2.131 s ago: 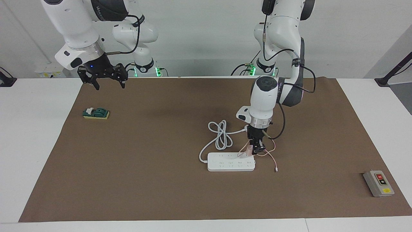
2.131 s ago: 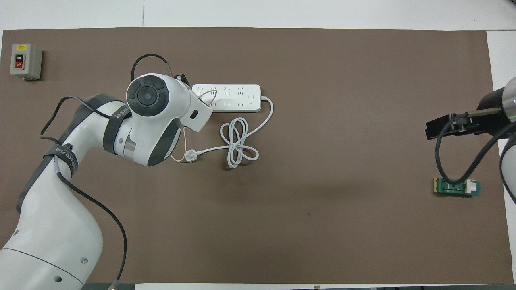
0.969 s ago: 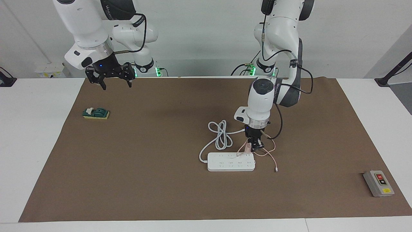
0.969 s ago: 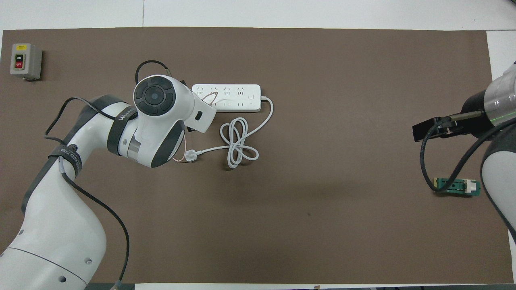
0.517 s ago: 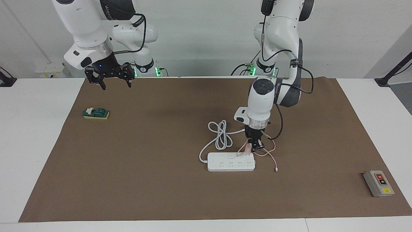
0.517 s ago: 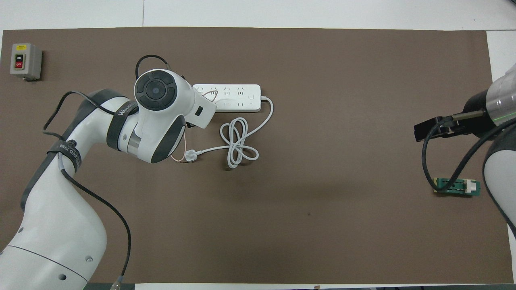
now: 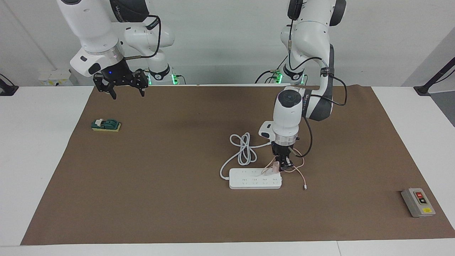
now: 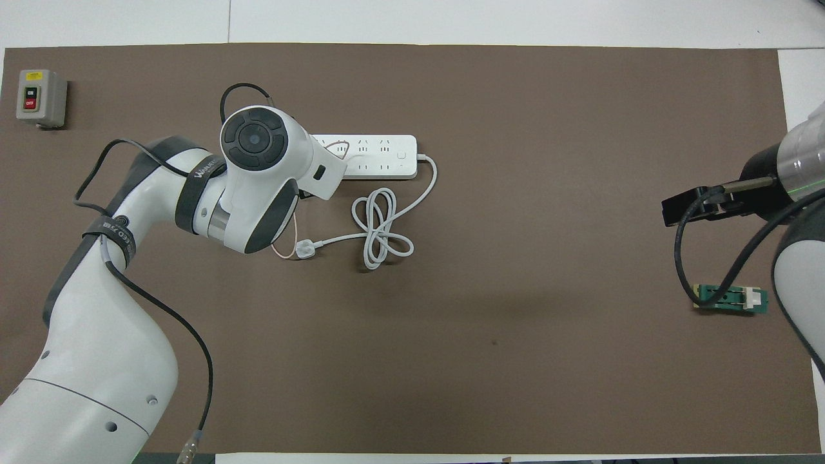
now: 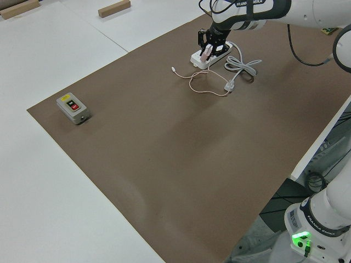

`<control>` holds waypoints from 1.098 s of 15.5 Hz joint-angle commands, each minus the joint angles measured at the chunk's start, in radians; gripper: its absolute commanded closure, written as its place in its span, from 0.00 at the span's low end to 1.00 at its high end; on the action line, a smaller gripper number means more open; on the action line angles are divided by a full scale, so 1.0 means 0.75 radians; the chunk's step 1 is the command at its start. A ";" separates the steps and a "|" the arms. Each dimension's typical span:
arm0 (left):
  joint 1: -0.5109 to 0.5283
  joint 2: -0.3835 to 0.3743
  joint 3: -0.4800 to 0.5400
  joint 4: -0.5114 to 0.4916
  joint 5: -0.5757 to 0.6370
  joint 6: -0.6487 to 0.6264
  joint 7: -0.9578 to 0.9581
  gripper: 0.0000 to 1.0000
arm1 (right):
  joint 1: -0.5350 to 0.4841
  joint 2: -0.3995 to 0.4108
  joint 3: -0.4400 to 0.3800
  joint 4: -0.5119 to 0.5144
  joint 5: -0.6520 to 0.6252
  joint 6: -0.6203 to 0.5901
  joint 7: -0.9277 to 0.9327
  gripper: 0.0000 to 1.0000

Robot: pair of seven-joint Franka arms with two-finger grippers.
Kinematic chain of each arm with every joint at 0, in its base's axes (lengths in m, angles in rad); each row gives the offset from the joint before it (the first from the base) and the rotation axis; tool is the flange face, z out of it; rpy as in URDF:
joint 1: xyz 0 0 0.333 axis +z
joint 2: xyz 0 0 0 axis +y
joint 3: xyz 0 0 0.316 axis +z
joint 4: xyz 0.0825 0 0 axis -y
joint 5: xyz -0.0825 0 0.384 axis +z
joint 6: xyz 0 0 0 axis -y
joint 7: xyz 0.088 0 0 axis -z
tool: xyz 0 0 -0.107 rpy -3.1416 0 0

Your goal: Plug charger into power strip

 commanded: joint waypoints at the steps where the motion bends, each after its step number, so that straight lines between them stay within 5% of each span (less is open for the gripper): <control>1: -0.005 0.048 0.006 0.079 0.030 -0.023 -0.028 1.00 | -0.018 -0.024 0.009 -0.024 0.007 0.041 0.021 0.00; 17: -0.044 0.031 -0.006 0.038 0.030 -0.148 -0.025 1.00 | -0.015 -0.024 0.009 -0.024 0.007 0.069 0.023 0.00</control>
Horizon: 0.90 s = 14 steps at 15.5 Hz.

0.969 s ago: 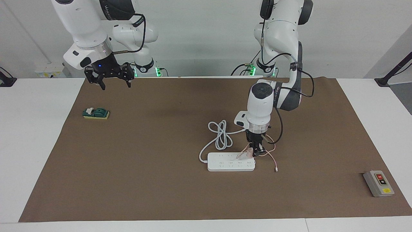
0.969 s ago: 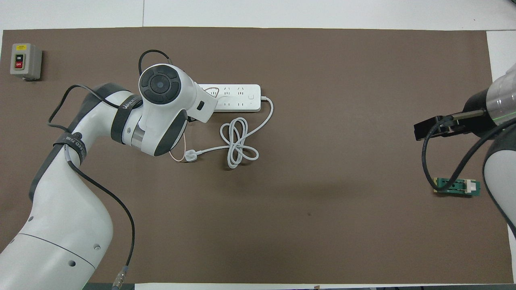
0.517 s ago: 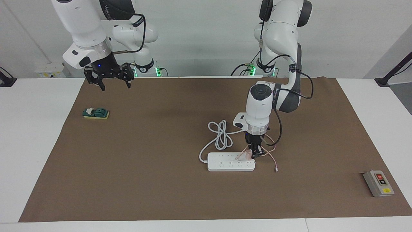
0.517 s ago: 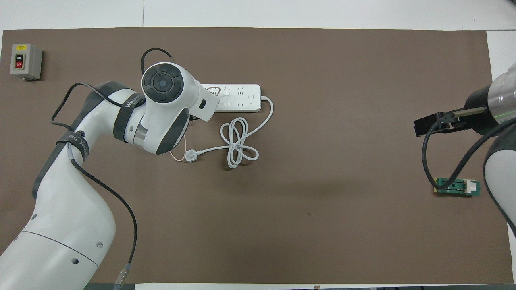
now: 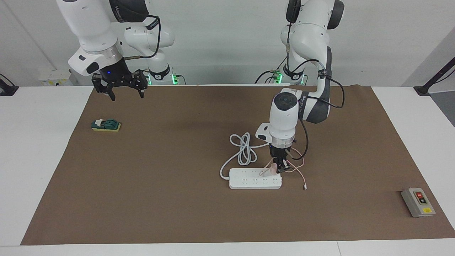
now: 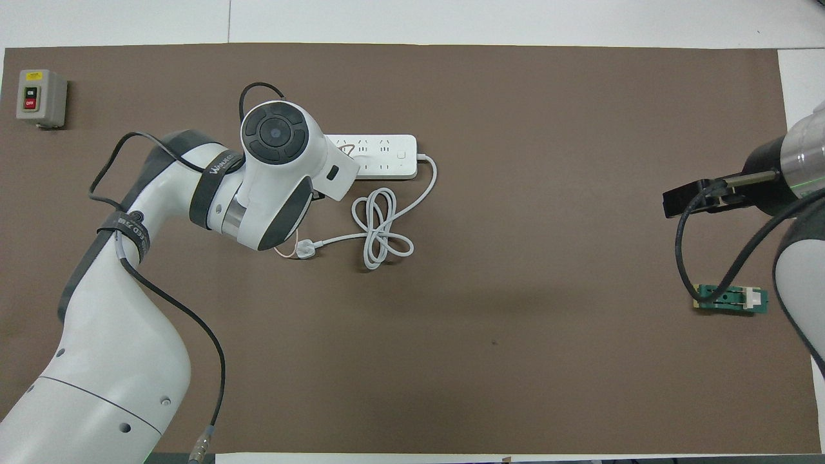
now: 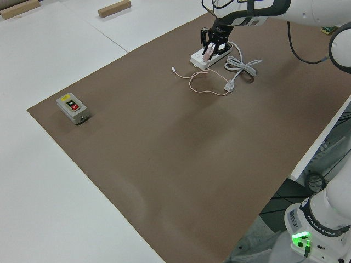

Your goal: Plug charger into power strip

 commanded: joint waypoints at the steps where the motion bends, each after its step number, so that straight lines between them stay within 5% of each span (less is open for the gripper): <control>1: -0.012 0.007 0.003 -0.019 0.022 -0.060 -0.023 1.00 | -0.015 -0.024 0.011 -0.024 0.007 0.023 0.022 0.00; 14: 0.005 0.013 0.011 -0.052 0.021 0.075 -0.034 1.00 | -0.017 -0.024 0.011 -0.024 0.007 0.021 0.022 0.00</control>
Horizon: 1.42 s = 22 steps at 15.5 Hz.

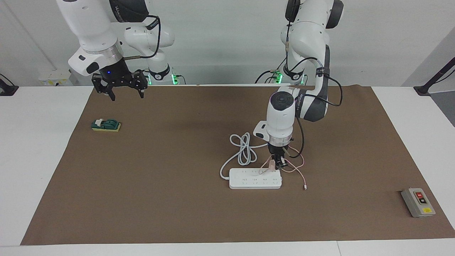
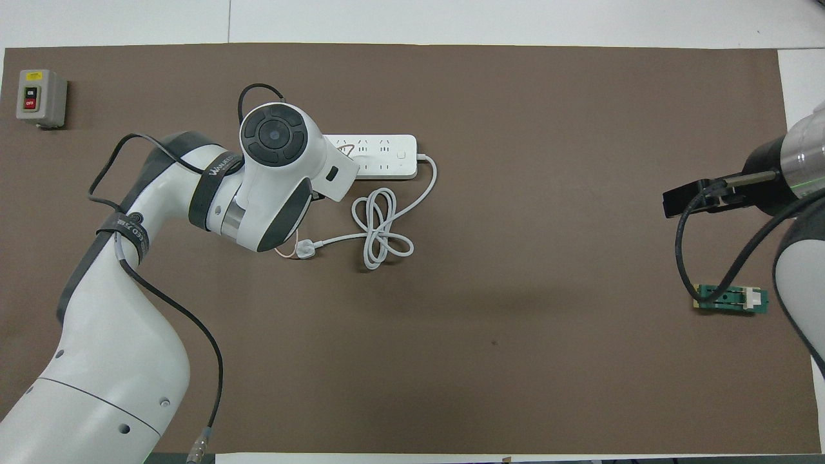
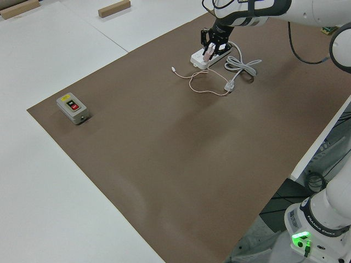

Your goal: Plug charger into power strip

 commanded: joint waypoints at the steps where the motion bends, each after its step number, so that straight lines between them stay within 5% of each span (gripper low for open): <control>1: 0.007 0.019 0.004 -0.036 0.022 0.037 -0.027 1.00 | -0.017 -0.024 0.011 -0.024 0.007 0.018 0.022 0.00; 22: 0.009 0.006 0.004 -0.045 0.067 -0.047 -0.008 1.00 | -0.017 -0.024 0.011 -0.024 0.005 0.010 0.018 0.00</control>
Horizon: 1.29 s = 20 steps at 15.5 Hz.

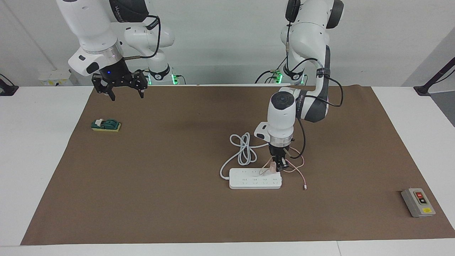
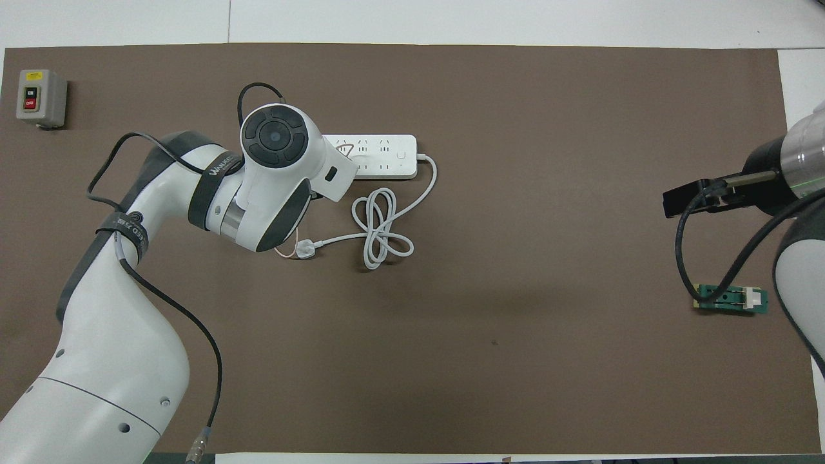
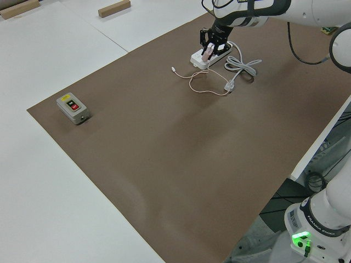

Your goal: Plug charger into power strip

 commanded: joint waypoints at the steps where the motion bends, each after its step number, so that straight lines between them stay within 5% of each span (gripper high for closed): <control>1: 0.006 0.002 0.002 -0.042 0.039 -0.066 -0.008 1.00 | -0.017 -0.024 0.011 -0.024 0.005 0.010 0.018 0.00; 20: 0.013 0.019 0.000 -0.014 -0.041 0.034 -0.045 1.00 | -0.015 -0.024 0.011 -0.026 0.007 0.002 0.018 0.00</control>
